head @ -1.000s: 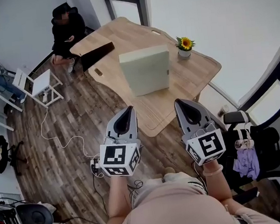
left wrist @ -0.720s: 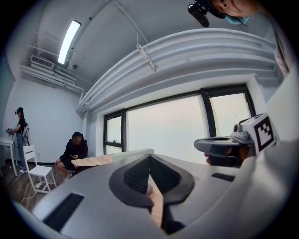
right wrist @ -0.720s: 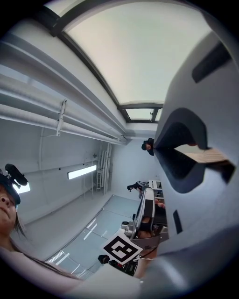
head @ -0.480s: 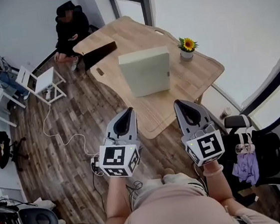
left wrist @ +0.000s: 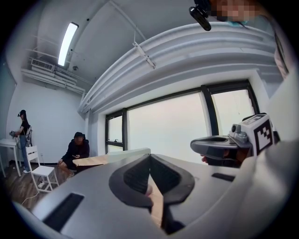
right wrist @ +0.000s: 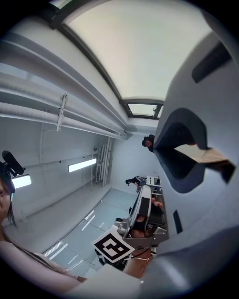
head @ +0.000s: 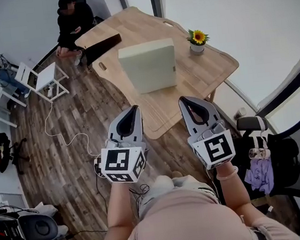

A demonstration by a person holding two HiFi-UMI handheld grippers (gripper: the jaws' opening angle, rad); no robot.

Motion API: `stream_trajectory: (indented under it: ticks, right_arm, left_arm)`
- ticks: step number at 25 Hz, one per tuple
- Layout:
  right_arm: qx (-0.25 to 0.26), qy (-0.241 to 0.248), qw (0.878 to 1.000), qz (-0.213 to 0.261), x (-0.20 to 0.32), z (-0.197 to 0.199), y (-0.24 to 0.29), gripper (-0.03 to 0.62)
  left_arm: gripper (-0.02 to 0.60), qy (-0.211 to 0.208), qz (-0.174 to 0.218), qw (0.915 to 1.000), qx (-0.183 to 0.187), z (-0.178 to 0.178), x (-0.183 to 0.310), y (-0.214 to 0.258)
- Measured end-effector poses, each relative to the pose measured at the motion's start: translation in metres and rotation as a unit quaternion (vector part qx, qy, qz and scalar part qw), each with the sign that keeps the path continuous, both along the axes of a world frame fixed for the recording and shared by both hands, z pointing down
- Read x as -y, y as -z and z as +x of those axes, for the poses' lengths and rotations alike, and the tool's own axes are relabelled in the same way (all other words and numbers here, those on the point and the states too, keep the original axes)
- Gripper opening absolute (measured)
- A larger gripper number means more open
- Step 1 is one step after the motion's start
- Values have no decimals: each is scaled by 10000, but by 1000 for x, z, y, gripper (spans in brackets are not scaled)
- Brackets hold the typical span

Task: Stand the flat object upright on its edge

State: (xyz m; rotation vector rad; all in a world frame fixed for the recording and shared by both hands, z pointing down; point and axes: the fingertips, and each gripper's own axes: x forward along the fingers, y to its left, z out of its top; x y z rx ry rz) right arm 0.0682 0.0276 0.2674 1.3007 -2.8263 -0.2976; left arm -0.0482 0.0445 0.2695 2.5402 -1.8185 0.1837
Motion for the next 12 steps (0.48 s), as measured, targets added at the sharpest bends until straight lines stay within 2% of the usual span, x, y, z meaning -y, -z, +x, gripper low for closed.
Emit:
stream_trajectory:
  ticks: [8,12]
  right_arm:
    - [-39,-18,10000,-53,0,7,-7,-2]
    - [124,-70,9999,-63,4,9,-8,-2]
  left_arm:
    - [11,85,-50,9999,-48,6,-2,-7]
    - [11,88,-55,9999,-44,6,-2,-7]
